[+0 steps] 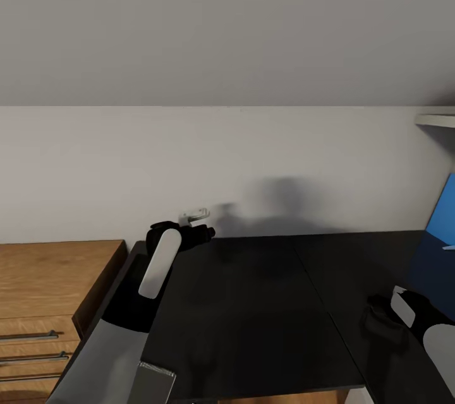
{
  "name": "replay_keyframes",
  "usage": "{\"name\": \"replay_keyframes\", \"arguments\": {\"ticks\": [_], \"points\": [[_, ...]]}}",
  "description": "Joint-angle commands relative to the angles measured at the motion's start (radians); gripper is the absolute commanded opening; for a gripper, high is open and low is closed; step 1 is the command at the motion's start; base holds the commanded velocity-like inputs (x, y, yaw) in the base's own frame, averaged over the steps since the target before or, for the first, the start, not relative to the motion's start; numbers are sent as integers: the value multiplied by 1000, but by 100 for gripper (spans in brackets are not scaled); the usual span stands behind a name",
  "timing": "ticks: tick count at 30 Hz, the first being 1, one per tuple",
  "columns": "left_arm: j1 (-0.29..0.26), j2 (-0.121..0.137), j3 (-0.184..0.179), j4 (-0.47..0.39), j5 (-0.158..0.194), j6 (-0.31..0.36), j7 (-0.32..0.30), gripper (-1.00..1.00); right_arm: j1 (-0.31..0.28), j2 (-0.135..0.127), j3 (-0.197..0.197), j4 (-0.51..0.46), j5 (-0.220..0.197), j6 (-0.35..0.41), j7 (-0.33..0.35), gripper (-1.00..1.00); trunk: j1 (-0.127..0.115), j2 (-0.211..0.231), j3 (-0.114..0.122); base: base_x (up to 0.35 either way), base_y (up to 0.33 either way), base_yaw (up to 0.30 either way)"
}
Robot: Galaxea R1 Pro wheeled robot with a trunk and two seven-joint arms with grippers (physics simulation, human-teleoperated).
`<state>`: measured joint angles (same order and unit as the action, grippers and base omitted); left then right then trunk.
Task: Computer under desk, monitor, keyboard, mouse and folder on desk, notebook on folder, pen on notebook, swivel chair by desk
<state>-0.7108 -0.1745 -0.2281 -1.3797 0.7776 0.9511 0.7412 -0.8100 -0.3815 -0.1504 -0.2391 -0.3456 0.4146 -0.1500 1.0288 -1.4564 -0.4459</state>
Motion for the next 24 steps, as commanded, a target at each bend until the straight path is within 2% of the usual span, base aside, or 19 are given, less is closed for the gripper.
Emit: {"name": "replay_keyframes", "arguments": {"ticks": [1, 9, 14, 15, 24], "points": [[-1, 0, -1, -2, 10, 1, 10, 100, 0, 0, -1, -2, -15, 4, -5, 100, 0, -1, -1, 0, 0, 0], [-1, 0, 0, -12, 10, 1, 10, 100, 0, 0, -1, -2, -14, 4, -5, 100, 0, -1, -1, 0, 0, 0], [-1, 0, 0, -13, 9, 1, 10, 100, 0, 0, -1, -2, -13, 4, -5, 100, 15, -29, -14, 0, 0, 0], [-1, 0, 0, -13, 10, 1, 10, 100, 0, 0, -1, -2, -13, 4, -5, -100, 15, -29, -14, 0, 0, 0], [-1, 0, 0, -13, 12, 1, 10, 100, 0, 0, -1, -2, -13, 4, -4, -100, 15, -29, -14, 0, 0, 0]]}}
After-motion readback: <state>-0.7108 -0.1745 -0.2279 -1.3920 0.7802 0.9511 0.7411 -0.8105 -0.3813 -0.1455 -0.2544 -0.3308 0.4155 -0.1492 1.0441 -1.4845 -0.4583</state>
